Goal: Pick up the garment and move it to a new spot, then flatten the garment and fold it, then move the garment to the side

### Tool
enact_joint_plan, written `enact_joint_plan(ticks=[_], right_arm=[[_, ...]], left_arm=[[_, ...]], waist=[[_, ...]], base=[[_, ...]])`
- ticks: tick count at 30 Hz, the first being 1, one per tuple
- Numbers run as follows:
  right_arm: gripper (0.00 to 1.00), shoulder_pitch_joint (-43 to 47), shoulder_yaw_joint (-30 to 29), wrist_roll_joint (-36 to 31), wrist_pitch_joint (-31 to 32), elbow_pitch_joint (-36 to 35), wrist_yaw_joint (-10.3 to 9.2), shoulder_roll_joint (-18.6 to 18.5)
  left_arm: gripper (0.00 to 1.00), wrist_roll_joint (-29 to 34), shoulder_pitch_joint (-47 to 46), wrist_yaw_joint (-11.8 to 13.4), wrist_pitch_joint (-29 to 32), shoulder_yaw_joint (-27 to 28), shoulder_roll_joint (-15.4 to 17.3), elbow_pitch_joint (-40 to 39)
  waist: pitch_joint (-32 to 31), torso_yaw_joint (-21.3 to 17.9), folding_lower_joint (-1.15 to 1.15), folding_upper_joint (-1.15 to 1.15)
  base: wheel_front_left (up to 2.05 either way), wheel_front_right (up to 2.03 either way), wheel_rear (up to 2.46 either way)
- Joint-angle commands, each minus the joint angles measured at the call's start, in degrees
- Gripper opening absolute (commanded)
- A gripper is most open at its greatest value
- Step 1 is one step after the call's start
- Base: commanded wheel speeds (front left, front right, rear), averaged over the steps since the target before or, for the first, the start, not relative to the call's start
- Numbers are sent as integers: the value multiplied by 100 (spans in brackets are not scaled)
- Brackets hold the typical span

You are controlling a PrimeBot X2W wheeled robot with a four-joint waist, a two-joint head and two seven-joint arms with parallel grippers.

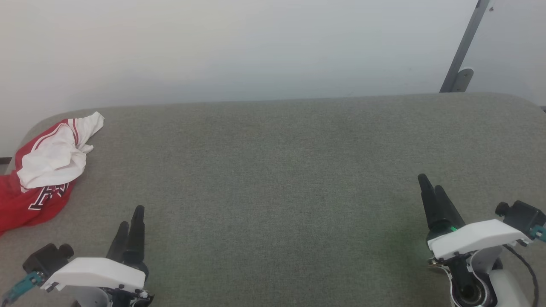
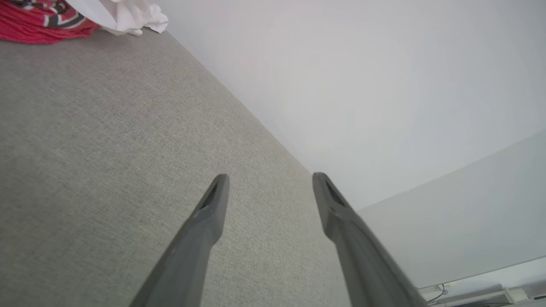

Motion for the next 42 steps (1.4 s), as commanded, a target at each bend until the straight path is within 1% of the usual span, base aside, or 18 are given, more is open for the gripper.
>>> enact_joint_plan(ticks=[1, 8, 19, 30, 42], right_arm=[[100, -164, 13, -210, -72, -35, 2, -33], [100, -248, 52, -938, -185, -7, 2, -54], [100, -332, 74, -1789, -362, 26, 2, -100], [100, -385, 59, -2517, -475, 6, 1, -164], [100, -403, 12, -3164, -569, -39, 1, -241]], left_arm=[[100, 181, -145, 42, -61, -32, 85, -83], [100, 890, -171, 224, -211, -174, 267, -82], [100, 1722, -106, 347, -403, -180, 432, -196], [100, 2328, 10, 328, -572, -77, 525, -306], [100, 2859, 129, 228, -726, 54, 582, -352]], waist=[[0, -2, 0, 0], [2, -7, 0, 0], [6, -20, 0, 0], [18, -38, 0, 0], [34, -38, 0, 0]], base=[[0, 0, 0], [0, 0, 0], [0, 0, 0], [0, 0, 0], [0, 0, 0]])
